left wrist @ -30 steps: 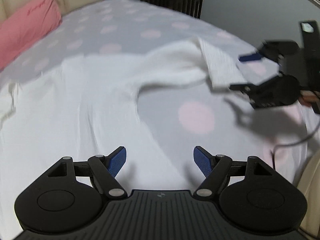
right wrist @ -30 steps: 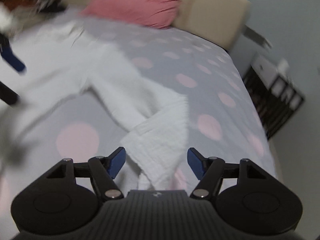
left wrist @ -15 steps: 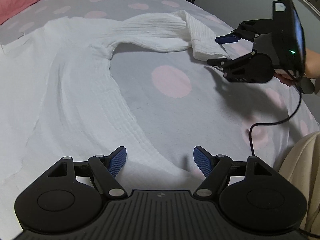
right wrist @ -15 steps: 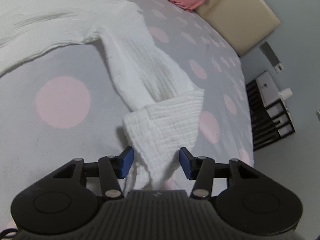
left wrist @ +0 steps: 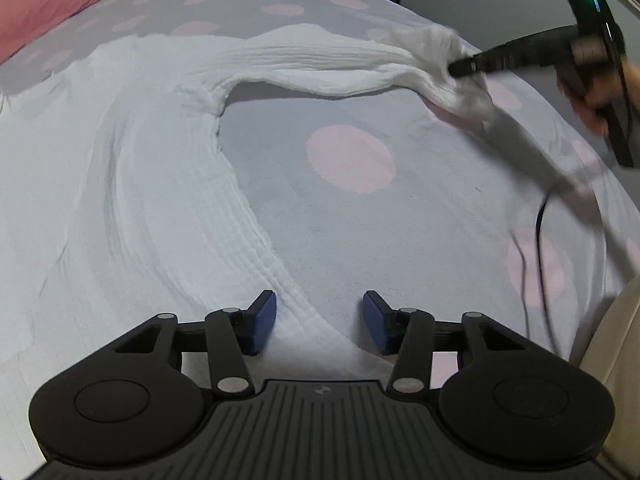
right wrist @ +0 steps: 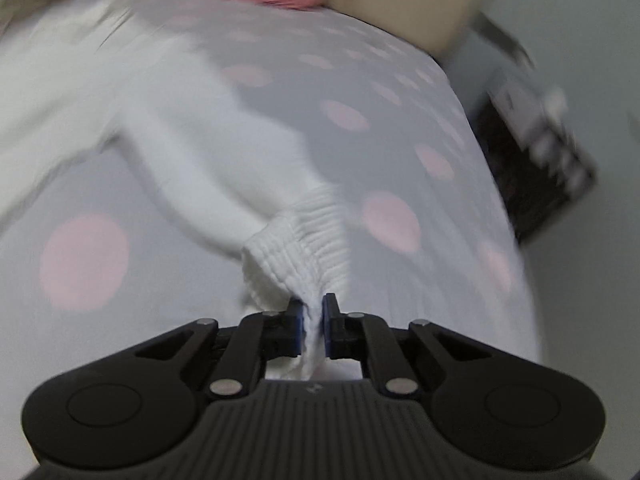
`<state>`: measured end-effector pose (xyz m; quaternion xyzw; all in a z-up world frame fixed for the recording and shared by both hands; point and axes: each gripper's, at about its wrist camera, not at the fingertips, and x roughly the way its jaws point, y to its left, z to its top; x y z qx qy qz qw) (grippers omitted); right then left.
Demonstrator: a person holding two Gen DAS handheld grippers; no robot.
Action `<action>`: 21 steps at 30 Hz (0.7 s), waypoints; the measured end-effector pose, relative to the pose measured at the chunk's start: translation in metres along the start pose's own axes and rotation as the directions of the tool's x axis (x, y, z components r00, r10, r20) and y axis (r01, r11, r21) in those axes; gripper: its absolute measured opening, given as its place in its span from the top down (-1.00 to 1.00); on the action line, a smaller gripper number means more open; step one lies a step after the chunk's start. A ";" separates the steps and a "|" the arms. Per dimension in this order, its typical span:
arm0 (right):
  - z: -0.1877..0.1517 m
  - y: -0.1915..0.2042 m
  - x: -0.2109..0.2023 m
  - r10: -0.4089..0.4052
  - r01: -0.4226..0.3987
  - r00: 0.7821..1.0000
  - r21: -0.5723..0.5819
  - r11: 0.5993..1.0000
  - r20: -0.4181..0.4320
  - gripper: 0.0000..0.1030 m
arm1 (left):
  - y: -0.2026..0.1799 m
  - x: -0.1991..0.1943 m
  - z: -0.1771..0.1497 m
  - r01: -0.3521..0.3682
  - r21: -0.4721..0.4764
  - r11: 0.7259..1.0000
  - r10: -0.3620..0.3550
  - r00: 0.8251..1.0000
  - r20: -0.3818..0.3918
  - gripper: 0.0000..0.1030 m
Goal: Fold clothes
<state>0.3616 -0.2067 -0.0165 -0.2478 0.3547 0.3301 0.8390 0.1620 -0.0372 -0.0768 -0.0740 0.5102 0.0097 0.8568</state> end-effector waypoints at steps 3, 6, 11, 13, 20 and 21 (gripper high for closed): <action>-0.002 -0.063 0.002 0.136 -0.136 0.990 0.368 0.920 0.028 0.79 | -0.005 0.001 0.000 -0.001 0.026 1.000 0.001 1.000 -0.004 0.12; -0.014 -0.116 0.008 0.167 -0.181 0.983 0.612 0.770 0.081 0.80 | -0.009 0.002 0.001 -0.006 0.042 0.999 0.006 1.000 -0.012 0.12; -0.032 -0.167 0.015 0.165 -0.174 0.982 0.772 0.612 0.091 0.97 | -0.010 0.005 0.002 -0.008 0.049 0.999 0.009 1.000 -0.019 0.12; -0.034 -0.174 0.019 0.150 -0.148 0.986 0.780 0.608 0.070 0.97 | -0.010 0.006 0.002 -0.010 0.051 0.999 0.011 1.000 -0.020 0.11; -0.042 -0.178 0.015 0.103 -0.082 0.994 0.762 0.642 0.020 0.88 | -0.005 -0.005 -0.001 0.030 0.002 1.000 -0.030 0.999 -0.018 0.04; -0.043 -0.177 0.012 0.104 -0.082 0.994 0.757 0.648 0.019 0.74 | -0.003 -0.008 -0.002 0.043 -0.012 0.999 -0.043 0.999 -0.017 0.03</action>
